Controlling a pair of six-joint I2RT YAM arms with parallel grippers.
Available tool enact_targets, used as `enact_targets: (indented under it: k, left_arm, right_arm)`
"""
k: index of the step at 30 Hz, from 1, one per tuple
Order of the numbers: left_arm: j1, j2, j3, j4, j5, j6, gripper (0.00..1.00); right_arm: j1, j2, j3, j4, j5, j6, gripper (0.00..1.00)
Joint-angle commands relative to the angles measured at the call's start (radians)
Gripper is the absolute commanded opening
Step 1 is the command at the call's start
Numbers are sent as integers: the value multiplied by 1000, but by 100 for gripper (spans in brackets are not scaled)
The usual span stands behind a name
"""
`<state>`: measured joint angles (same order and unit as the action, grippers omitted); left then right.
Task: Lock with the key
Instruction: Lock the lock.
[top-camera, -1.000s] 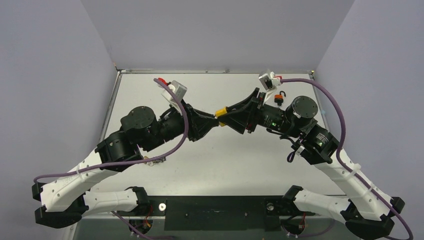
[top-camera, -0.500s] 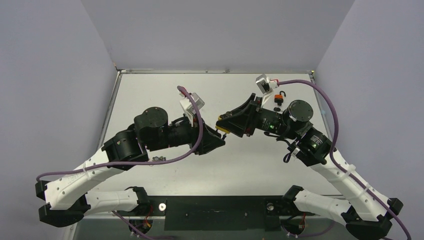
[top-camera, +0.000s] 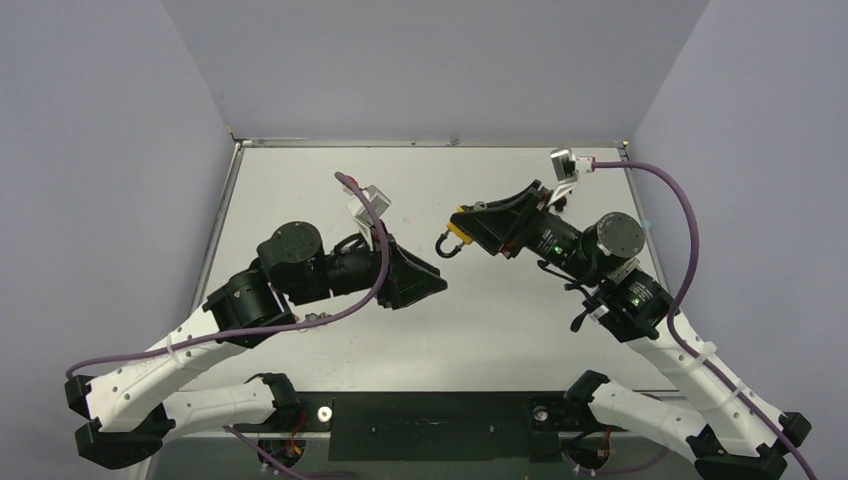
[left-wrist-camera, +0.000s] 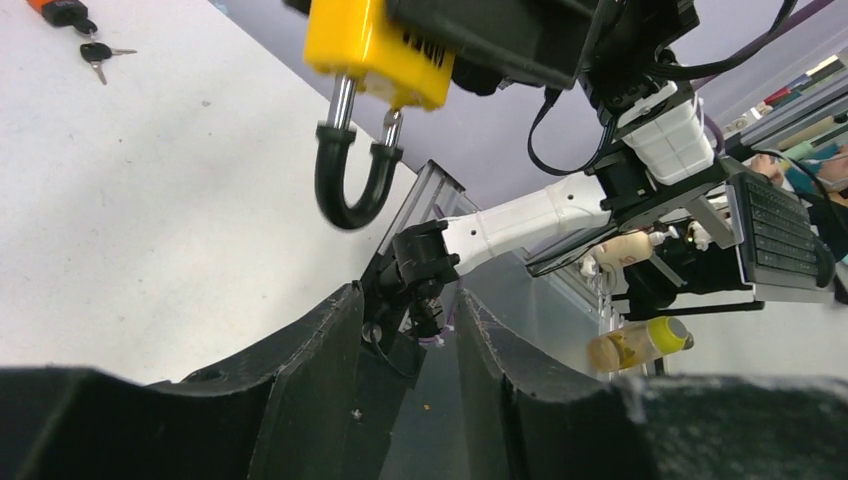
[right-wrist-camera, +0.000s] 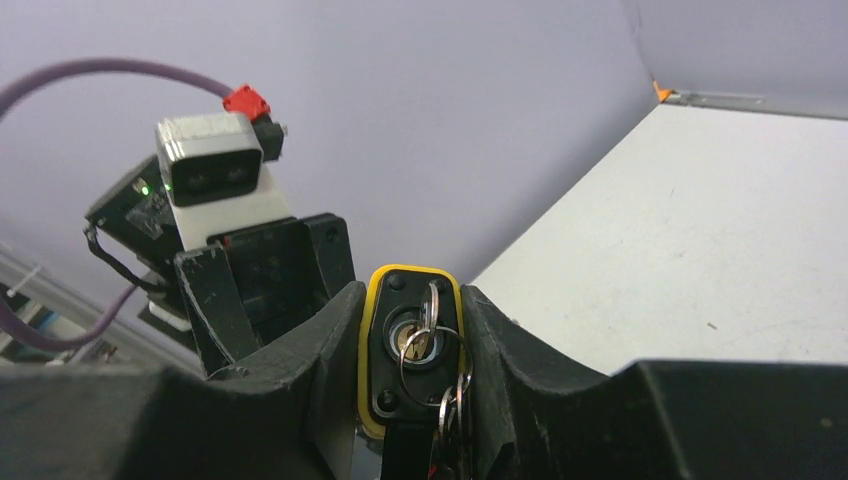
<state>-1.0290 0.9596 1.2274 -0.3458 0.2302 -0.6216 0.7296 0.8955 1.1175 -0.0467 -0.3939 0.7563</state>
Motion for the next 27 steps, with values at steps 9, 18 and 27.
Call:
enact_targets:
  k: [9,18,27]
  left_arm:
    - [78,-39,-20,229,-6,-114,37]
    - [141,0,-20,392,56,-213,37]
    - [173,23,-23,466,112,-282,35]
  right_arm:
    - [-6,-56,-28,320,139,173,0]
    - [24,-66,-33,371,217,153,0]
    - [77,-45,-8,346,274,91,0]
